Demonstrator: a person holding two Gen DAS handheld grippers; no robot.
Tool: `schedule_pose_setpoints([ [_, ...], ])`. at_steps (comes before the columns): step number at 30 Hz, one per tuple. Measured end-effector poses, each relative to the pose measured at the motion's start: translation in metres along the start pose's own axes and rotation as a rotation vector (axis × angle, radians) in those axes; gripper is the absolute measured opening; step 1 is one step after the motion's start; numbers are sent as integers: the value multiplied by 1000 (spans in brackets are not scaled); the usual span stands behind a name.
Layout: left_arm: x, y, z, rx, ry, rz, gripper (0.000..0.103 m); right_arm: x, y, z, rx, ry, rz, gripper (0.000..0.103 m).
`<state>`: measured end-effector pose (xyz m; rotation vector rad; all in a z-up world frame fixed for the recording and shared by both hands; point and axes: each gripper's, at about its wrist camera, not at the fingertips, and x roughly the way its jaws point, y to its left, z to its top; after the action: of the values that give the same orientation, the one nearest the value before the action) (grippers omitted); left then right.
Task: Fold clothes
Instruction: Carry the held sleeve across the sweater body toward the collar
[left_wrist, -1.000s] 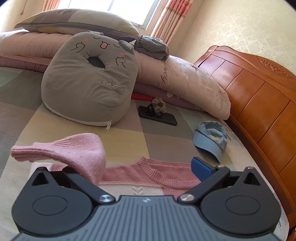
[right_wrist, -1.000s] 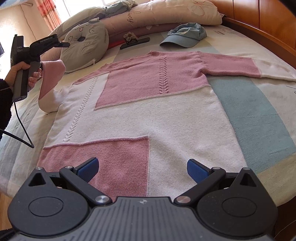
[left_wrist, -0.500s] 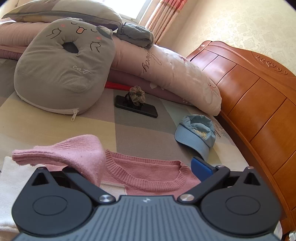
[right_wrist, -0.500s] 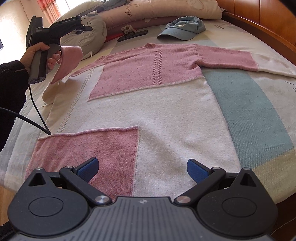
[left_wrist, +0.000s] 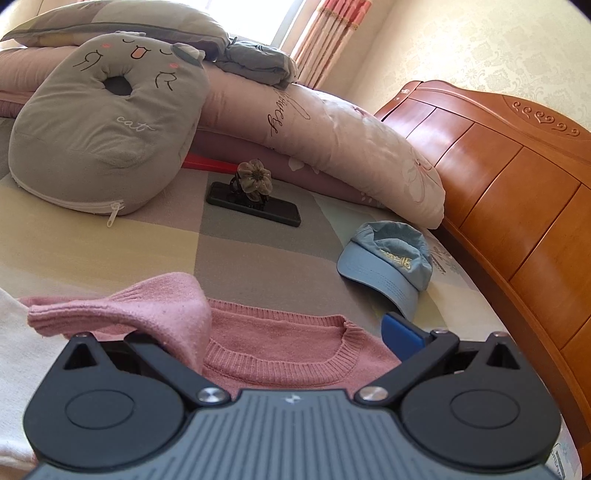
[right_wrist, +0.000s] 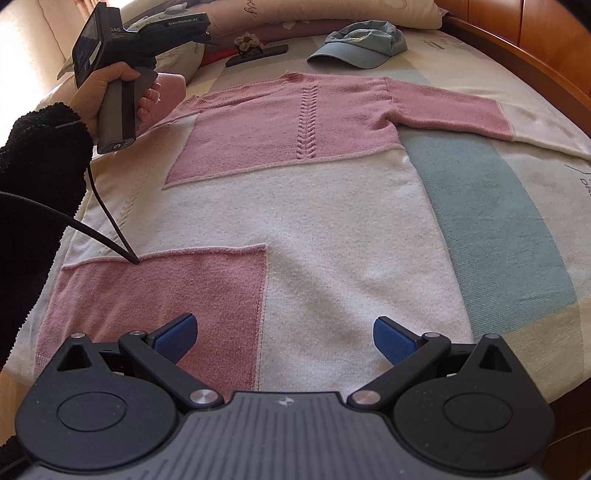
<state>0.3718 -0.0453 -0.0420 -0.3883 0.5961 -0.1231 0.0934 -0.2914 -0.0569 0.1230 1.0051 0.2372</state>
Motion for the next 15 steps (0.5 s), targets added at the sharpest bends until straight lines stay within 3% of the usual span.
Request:
schedule_pose_setpoints([
  [15,25,-48,-6,60,13,-66,102,1,-3,2,14,20,-46,103],
])
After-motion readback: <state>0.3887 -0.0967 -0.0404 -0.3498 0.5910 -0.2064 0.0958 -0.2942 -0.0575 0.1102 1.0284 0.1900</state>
